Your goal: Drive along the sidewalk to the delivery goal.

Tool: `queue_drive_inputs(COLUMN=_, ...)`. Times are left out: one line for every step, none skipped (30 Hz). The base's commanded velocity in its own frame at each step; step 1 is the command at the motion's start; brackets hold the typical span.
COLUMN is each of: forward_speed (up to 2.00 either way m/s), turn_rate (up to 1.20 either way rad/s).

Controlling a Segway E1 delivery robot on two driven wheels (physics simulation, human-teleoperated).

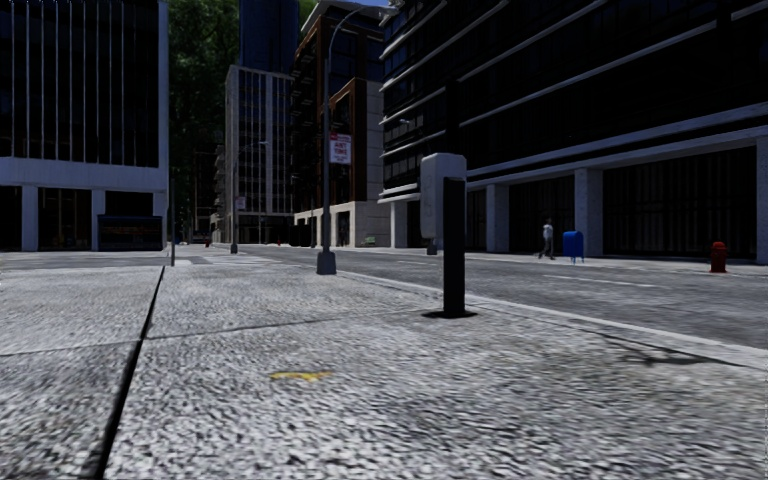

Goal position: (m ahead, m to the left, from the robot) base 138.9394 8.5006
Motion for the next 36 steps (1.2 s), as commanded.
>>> queue_drive_inputs(forward_speed=2.0, turn_rate=0.29)
queue_drive_inputs(forward_speed=2.0, turn_rate=0.29)
queue_drive_inputs(forward_speed=2.0, turn_rate=0.29)
queue_drive_inputs(forward_speed=2.0, turn_rate=0.29)
queue_drive_inputs(forward_speed=2.0, turn_rate=0.29)
queue_drive_inputs(forward_speed=2.0, turn_rate=0.29)
queue_drive_inputs(forward_speed=2.0, turn_rate=0.29)
queue_drive_inputs(forward_speed=2.0, turn_rate=0.29)
queue_drive_inputs(forward_speed=2.0, turn_rate=0.29)
queue_drive_inputs(forward_speed=2.0, turn_rate=0.29)
queue_drive_inputs(forward_speed=2.0, turn_rate=0.29)
queue_drive_inputs(forward_speed=2.0, turn_rate=0.29)
queue_drive_inputs(forward_speed=2.0, turn_rate=0.29)
queue_drive_inputs(forward_speed=2.0, turn_rate=0.29)
queue_drive_inputs(forward_speed=2.0, turn_rate=0.29)
queue_drive_inputs(forward_speed=2.0, turn_rate=0.29)
queue_drive_inputs(forward_speed=2.0, turn_rate=0.29)
queue_drive_inputs(forward_speed=2.0, turn_rate=0.29)
queue_drive_inputs(forward_speed=2.0, turn_rate=0.29)
queue_drive_inputs(forward_speed=2.0, turn_rate=0.29)
queue_drive_inputs(forward_speed=2.0, turn_rate=0.29)
queue_drive_inputs(forward_speed=2.0, turn_rate=0.29)
queue_drive_inputs(forward_speed=2.0, turn_rate=0.29)
queue_drive_inputs(forward_speed=2.0, turn_rate=0.29)
queue_drive_inputs(forward_speed=2.0, turn_rate=0.29)
queue_drive_inputs(forward_speed=2.0, turn_rate=0.29)
queue_drive_inputs(forward_speed=2.0, turn_rate=0.29)
queue_drive_inputs(forward_speed=2.0, turn_rate=0.29)
queue_drive_inputs(forward_speed=2.0, turn_rate=0.29)
queue_drive_inputs(forward_speed=2.0, turn_rate=0.29)
queue_drive_inputs(forward_speed=2.0, turn_rate=0.29)
queue_drive_inputs(forward_speed=2.0, turn_rate=0.29)
queue_drive_inputs(forward_speed=2.0, turn_rate=0.29)
queue_drive_inputs(forward_speed=2.0, turn_rate=0.29)
queue_drive_inputs(forward_speed=2.0, turn_rate=0.29)
queue_drive_inputs(forward_speed=2.0, turn_rate=0.29)
